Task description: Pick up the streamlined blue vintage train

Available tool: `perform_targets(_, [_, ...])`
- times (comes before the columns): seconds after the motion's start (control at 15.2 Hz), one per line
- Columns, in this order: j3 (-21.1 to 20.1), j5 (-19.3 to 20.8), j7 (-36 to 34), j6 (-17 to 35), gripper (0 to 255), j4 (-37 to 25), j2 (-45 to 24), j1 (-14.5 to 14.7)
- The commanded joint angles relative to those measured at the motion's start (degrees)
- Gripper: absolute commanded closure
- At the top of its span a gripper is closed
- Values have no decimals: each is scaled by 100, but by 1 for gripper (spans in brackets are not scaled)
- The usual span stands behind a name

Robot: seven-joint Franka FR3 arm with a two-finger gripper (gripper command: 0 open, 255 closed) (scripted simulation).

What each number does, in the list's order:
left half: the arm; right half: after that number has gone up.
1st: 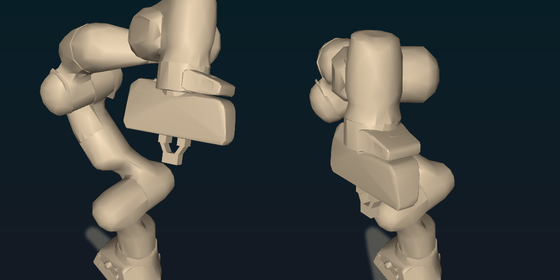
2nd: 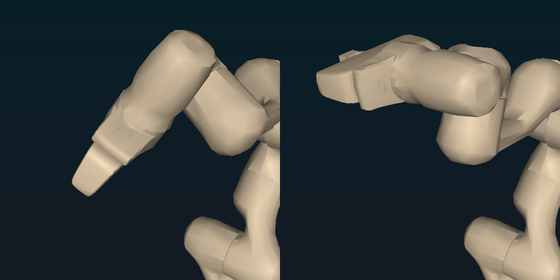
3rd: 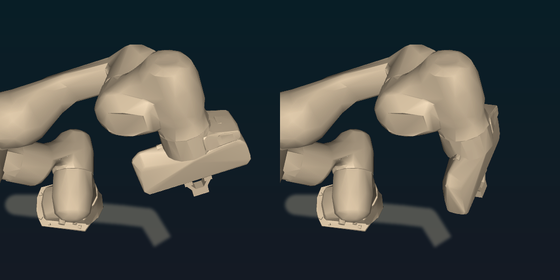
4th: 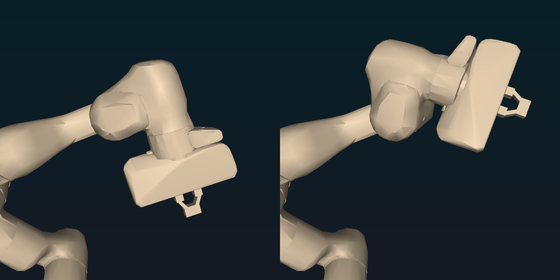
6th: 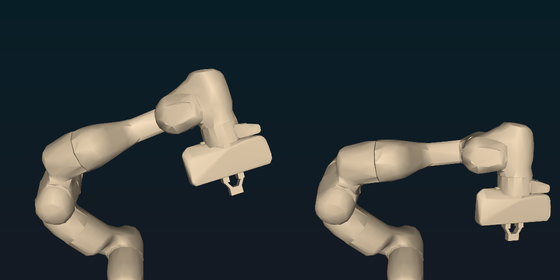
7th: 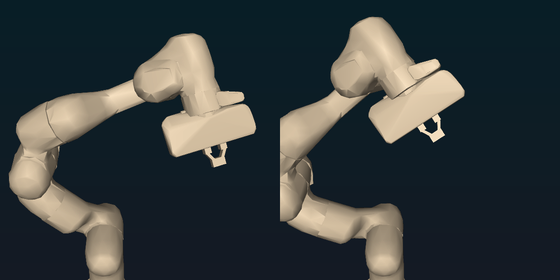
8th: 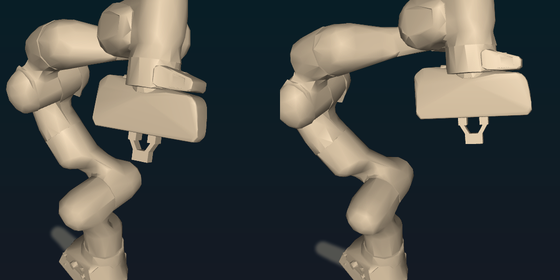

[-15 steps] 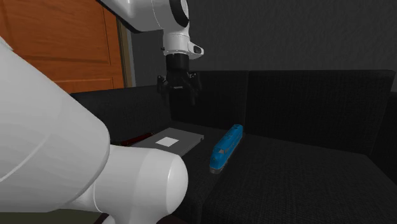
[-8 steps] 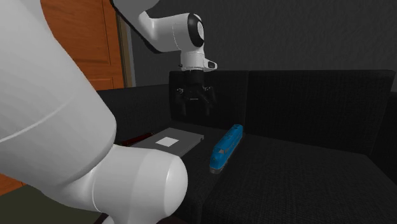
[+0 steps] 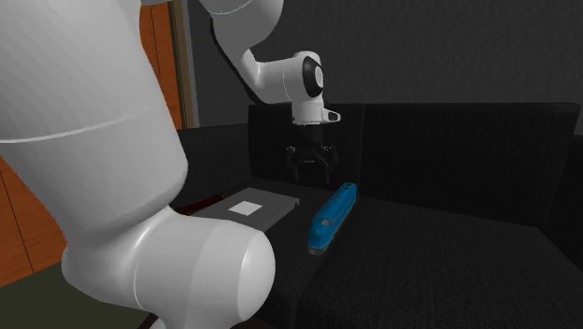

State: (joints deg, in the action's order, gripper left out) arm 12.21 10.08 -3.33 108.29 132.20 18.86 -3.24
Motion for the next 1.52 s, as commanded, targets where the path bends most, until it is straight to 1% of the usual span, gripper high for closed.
perform_targets(0.0, [114, -14, 30, 314, 0, -161, -408, -49])
perform_targets(0.33, [357, -166, 148, 920, 0, -683, -1406, -177])
perform_targets(0.53, [458, -301, 232, 1172, 0, -1016, -1931, -256])
perform_targets(0.99, [466, -351, 233, 1697, 0, -750, -2197, -274])
perform_targets(1.12, [466, -357, 234, 1740, 0, -730, -2221, -276])
perform_targets(1.19, [467, -357, 236, 1736, 255, -734, -2221, -277])
perform_targets(1.45, [466, -358, 235, 1738, 255, -737, -2225, -276])
